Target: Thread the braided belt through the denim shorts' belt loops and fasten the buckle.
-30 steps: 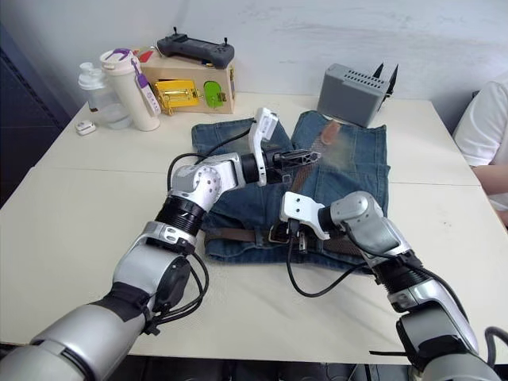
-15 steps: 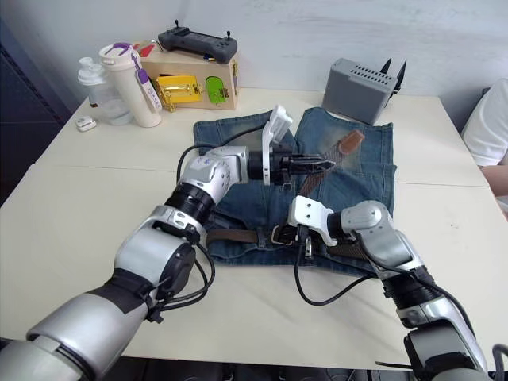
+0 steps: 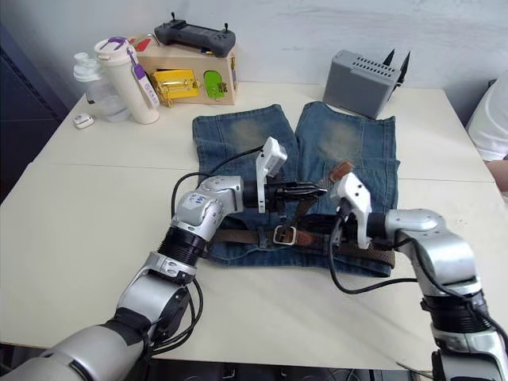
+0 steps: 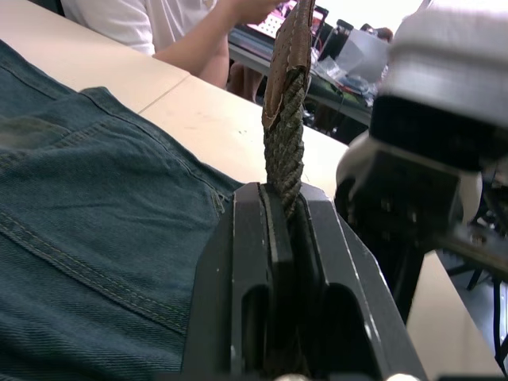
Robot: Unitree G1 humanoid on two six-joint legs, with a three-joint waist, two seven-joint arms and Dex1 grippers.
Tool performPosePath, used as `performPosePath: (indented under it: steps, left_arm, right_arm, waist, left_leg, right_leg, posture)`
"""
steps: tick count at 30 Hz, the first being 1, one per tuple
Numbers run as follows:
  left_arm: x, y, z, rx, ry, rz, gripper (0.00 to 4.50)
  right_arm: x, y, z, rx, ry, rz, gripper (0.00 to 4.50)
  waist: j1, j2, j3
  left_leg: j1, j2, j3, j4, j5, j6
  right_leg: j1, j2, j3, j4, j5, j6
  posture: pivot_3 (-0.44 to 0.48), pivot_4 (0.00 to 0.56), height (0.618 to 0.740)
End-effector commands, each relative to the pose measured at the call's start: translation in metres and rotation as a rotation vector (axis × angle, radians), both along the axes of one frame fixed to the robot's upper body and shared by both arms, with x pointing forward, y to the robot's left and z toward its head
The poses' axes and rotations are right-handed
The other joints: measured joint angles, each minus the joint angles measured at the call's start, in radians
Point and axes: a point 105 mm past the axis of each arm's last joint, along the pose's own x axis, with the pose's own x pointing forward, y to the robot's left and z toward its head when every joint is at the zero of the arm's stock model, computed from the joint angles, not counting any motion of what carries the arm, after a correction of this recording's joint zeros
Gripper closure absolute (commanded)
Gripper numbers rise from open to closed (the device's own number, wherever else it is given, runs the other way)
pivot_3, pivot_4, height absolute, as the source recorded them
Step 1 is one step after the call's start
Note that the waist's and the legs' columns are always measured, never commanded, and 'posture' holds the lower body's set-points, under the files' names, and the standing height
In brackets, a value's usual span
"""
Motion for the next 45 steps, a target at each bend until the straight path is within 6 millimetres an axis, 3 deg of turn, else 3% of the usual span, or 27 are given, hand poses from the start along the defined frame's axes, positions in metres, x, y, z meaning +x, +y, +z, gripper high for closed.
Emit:
performPosePath:
  steps: [1, 4, 7, 8, 13, 17, 24, 28, 34, 45]
  left_arm:
    - [-0.003, 0.005, -0.007, 0.106, -0.176, -0.010, 4.50]
    - [0.000, 0.013, -0.011, 0.192, -0.328, -0.004, 4.50]
    - [-0.001, 0.017, -0.008, 0.247, -0.477, -0.021, 4.50]
    - [-0.002, 0.018, -0.007, 0.260, -0.523, -0.030, 4.50]
    - [-0.005, 0.028, -0.002, 0.323, -0.695, -0.081, 4.50]
    - [-0.003, 0.045, -0.003, 0.415, -0.786, -0.132, 4.50]
    - [0.002, 0.071, -0.010, 0.528, -0.876, -0.200, 4.50]
    - [0.003, 0.076, -0.013, 0.551, -0.869, -0.223, 4.50]
    - [0.003, 0.069, -0.009, 0.524, -0.834, -0.227, 4.50]
    - [0.019, 0.089, -0.015, 0.733, -1.040, -0.266, 4.50]
  right_arm:
    - [-0.004, -0.017, 0.024, -0.011, -0.080, -0.050, 3.12]
    - [-0.009, -0.023, 0.027, -0.042, -0.092, -0.077, 1.73]
    - [-0.014, -0.015, 0.026, -0.078, -0.122, -0.080, 0.25]
    - [-0.016, -0.012, 0.026, -0.086, -0.132, -0.079, 0.11]
    - [-0.034, -0.002, 0.028, -0.126, -0.131, -0.039, 0.11]
    - [-0.041, -0.005, 0.027, -0.222, -0.156, -0.025, 0.11]
    - [-0.029, -0.005, 0.035, -0.341, -0.306, -0.043, 0.11]
    - [-0.026, 0.017, 0.037, -0.356, -0.394, 0.037, 0.11]
    - [-0.024, 0.027, 0.011, -0.465, -0.394, 0.101, 0.11]
    - [-0.021, 0.023, -0.030, -0.579, -0.359, 0.092, 0.11]
  waist:
    - [-0.002, 0.000, 0.001]
    - [-0.002, 0.002, 0.001]
    - [0.000, 0.002, 0.001]
    - [0.000, 0.002, 0.001]
    - [0.001, 0.002, 0.001]
    - [-0.001, 0.002, 0.001]
    - [-0.001, 0.002, 0.001]
    - [-0.001, 0.002, 0.001]
    - [0.002, 0.002, 0.001]
    - [-0.002, 0.002, 0.001]
  left_leg:
    - [0.000, 0.000, 0.000, 0.000, 0.000, 0.000]
    - [0.000, 0.000, 0.000, -0.002, 0.001, 0.000]
    - [0.000, 0.000, 0.000, -0.002, 0.002, -0.001]
    - [0.000, 0.000, 0.000, -0.002, 0.002, -0.001]
    - [-0.001, 0.000, 0.000, -0.002, 0.002, 0.000]
    - [-0.001, 0.000, 0.000, -0.002, 0.001, 0.002]
    - [0.000, 0.000, 0.000, -0.002, 0.001, 0.004]
    - [0.000, 0.000, 0.000, -0.002, 0.002, 0.004]
    - [-0.004, 0.000, 0.000, 0.003, 0.003, 0.003]
    - [-0.004, 0.000, 0.000, 0.009, 0.001, 0.007]
  right_leg:
    - [0.000, 0.000, 0.000, 0.000, 0.000, 0.000]
    - [0.000, 0.000, 0.000, 0.000, 0.000, 0.000]
    - [-0.001, 0.001, 0.000, -0.001, 0.000, 0.000]
    - [-0.001, 0.001, 0.000, -0.001, 0.000, 0.000]
    - [-0.001, 0.000, 0.000, -0.002, 0.000, 0.000]
    - [-0.001, 0.000, 0.000, -0.001, 0.000, 0.000]
    - [-0.001, 0.000, 0.000, 0.000, 0.000, 0.000]
    - [-0.001, 0.000, 0.000, 0.001, 0.000, 0.000]
    - [-0.002, 0.000, 0.000, 0.000, 0.000, 0.000]
    - [-0.004, 0.000, 0.001, 0.007, 0.001, 0.001]
  posture:
    - [0.000, 0.150, 0.735]
    - [0.000, 0.150, 0.735]
    - [0.000, 0.150, 0.735]
    - [0.000, 0.150, 0.735]
    - [0.000, 0.150, 0.735]
    - [0.000, 0.150, 0.735]
    - [0.000, 0.150, 0.735]
    - [0.000, 0.150, 0.735]
    - [0.000, 0.150, 0.735]
    - [0.000, 0.150, 0.735]
